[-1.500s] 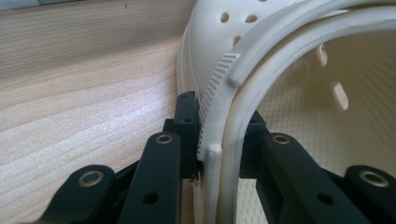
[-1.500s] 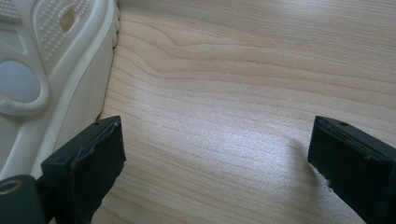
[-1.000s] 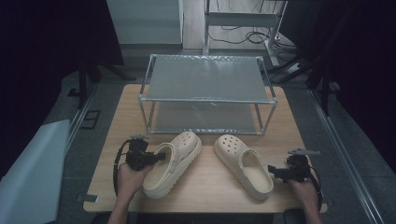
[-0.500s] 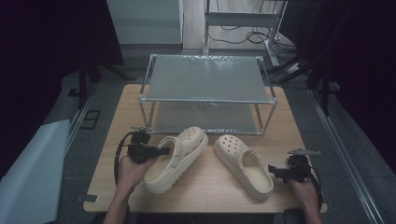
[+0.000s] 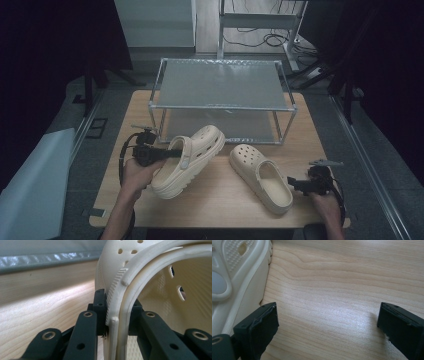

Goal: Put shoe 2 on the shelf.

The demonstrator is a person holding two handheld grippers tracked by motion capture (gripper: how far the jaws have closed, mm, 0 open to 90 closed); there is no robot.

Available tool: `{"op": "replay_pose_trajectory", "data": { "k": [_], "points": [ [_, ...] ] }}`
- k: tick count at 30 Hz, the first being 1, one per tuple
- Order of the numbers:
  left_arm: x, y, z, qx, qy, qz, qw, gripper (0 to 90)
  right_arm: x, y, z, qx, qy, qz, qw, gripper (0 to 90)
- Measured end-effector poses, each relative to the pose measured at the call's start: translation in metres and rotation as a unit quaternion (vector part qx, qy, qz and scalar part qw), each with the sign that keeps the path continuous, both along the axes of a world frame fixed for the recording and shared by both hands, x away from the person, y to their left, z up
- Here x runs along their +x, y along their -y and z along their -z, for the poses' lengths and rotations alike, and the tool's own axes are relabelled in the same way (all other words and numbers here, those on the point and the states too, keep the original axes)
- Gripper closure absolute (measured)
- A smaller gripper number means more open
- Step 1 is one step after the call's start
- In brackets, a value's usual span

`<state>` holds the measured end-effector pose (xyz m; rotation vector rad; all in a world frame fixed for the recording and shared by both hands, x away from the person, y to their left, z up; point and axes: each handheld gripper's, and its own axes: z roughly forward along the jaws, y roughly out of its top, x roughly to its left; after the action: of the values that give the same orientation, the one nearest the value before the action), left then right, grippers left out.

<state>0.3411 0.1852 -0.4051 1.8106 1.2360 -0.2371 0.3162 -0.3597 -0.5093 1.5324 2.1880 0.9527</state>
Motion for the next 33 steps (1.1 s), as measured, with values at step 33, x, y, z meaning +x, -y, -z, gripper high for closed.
{"op": "replay_pose_trajectory", "data": {
  "k": [33],
  "points": [
    [0.038, -0.010, -0.075, -0.091, 0.004, -0.020, 0.9957, 75.2, 0.000, 0.002, -0.001, -0.010, 0.003, 0.012, 0.9999, 0.0]
  ]
}}
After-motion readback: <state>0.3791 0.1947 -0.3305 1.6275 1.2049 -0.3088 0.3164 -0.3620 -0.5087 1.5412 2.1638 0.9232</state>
